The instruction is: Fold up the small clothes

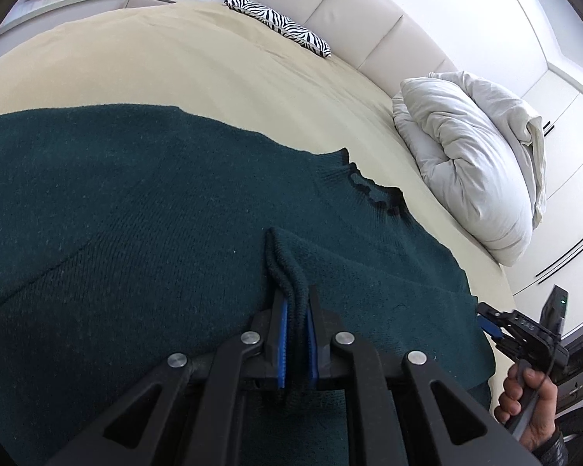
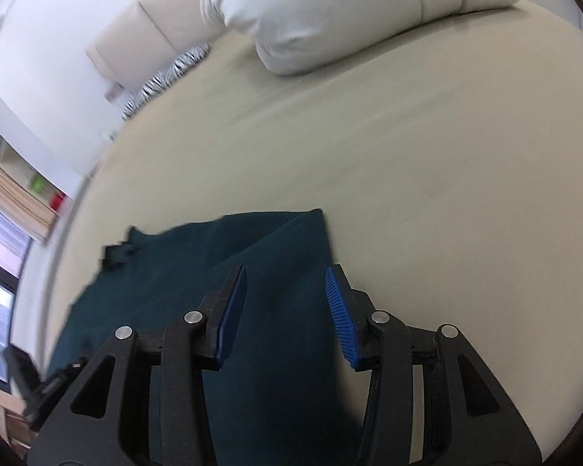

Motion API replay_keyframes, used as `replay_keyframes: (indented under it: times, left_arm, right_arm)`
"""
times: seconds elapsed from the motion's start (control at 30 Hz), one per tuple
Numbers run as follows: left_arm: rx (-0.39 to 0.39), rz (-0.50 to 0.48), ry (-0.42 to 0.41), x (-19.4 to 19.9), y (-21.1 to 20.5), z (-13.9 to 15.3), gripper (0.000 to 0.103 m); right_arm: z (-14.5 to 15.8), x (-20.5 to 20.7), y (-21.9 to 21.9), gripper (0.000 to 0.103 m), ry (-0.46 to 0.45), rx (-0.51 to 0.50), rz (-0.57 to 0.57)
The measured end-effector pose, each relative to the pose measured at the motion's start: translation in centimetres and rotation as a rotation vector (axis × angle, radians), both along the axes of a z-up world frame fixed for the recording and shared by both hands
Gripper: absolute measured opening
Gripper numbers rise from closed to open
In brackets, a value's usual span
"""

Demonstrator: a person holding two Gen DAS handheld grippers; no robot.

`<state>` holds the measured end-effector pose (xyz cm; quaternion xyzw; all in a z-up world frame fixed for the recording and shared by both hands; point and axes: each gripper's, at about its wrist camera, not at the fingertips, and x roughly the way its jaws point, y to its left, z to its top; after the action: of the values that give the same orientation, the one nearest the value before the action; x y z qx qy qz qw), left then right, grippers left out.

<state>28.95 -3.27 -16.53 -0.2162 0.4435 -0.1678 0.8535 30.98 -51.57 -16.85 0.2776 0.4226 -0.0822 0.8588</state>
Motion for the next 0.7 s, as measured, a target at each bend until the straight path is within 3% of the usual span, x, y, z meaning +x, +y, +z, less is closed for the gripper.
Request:
replay_keyframes:
  times: [0.13, 0.2, 0.3, 0.57, 0.7]
  left_arm:
    - [0.005, 0.0, -0.008, 0.0, 0.0, 0.0, 0.011]
    - [0.008, 0.0, -0.009, 0.0, -0.1, 0.0, 0.011]
    - [0.014, 0.0, -0.007, 0.0, -0.2, 0.1, 0.011]
    - [0.072, -0.009, -0.052, 0.2, -0.8, 1.7, 0.009]
    - [0.125, -0.008, -0.061, 0.2, -1.3, 0.5, 0.009]
  right_arm:
    - [-1.3, 1.7, -0.4, 0.032, 0.047, -0.064, -0.009]
    - [-1.8, 1.1, -1.4, 0.019, 0.034, -0.022, -0.039]
    - [-2.0, 0.4, -1.8, 0.008, 0.029, -0.024, -0.029]
    - [-0.7, -0.6, -1.2, 0.004, -0.011, -0.122, -0.055]
    - [-0.7, -0.9, -1.3, 0.004, -0.029, -0.131, -0.07]
